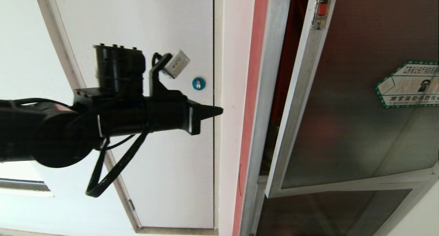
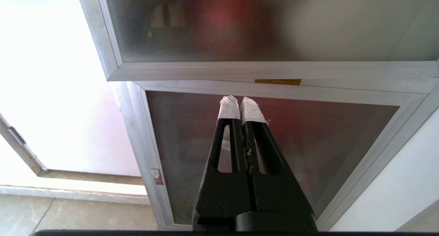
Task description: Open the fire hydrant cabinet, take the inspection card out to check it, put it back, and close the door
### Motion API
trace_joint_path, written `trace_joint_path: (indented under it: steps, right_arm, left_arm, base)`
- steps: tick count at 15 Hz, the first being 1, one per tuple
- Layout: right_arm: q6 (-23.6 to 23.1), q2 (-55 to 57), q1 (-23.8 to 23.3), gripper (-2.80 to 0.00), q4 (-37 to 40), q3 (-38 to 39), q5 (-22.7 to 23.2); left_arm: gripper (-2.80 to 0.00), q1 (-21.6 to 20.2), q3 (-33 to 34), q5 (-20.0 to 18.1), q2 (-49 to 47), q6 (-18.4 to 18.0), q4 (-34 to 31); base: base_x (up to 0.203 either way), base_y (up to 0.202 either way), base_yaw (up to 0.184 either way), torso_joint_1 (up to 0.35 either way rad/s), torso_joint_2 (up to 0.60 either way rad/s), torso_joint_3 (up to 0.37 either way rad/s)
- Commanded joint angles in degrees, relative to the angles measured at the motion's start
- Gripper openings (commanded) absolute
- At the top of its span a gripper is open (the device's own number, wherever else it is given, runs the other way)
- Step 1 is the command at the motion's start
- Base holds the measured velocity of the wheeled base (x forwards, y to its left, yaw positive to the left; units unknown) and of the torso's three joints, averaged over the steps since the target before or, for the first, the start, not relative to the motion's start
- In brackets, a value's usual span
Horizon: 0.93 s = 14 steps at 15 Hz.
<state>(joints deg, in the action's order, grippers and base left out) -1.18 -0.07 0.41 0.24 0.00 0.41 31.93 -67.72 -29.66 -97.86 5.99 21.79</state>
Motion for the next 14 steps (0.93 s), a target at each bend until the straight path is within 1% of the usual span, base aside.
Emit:
trace_joint_path:
  steps: [1,4,7,10,12,14]
  right_arm:
    - [-0.05,-0.01,0.02,-2.80,0.02,0.00,-0.05]
    - [-0.05,-0.01,0.02,-2.80,0.02,0.00,0.01]
    - [-0.05,-0.01,0.02,-2.80,0.02,0.00,-0.05]
    - [-0.05,-0.01,0.02,-2.80,0.02,0.00,0.03]
    - [-0.05,-0.01,0.02,-2.80,0.02,0.00,-0.01]
    - [-0.05,-0.01,0.02,-2.80,0.02,0.00,0.03]
  left_arm:
    - [-2.80,2.84,-5.38,-1.09,-8.10,0.54,0.18]
    - [-2.80,5.50,-9.89,-1.28,-11.96,0.76,0.18]
    - [-2.80,7.15,-11.89,-1.06,-13.92,0.70,0.18]
    - [-2.80,7.88,-14.35,-0.82,-16.13,0.47,0.18]
    - [-2.80,8.06,-17.77,-0.68,-19.37,0.37,0.18]
    - [-2.80,8.50,-19.60,-0.66,-20.82,0.08,0.27]
  base:
    - [0.000,0.000,0.000,0.000,0.00,0.000]
    - [0.000,0.000,0.000,0.000,0.00,0.000]
    - [0.000,0.000,0.000,0.000,0.00,0.000]
    - [0.000,0.000,0.000,0.000,0.00,0.000]
    - [0.000,0.000,0.000,0.000,0.00,0.000]
    - [0.000,0.000,0.000,0.000,0.00,0.000]
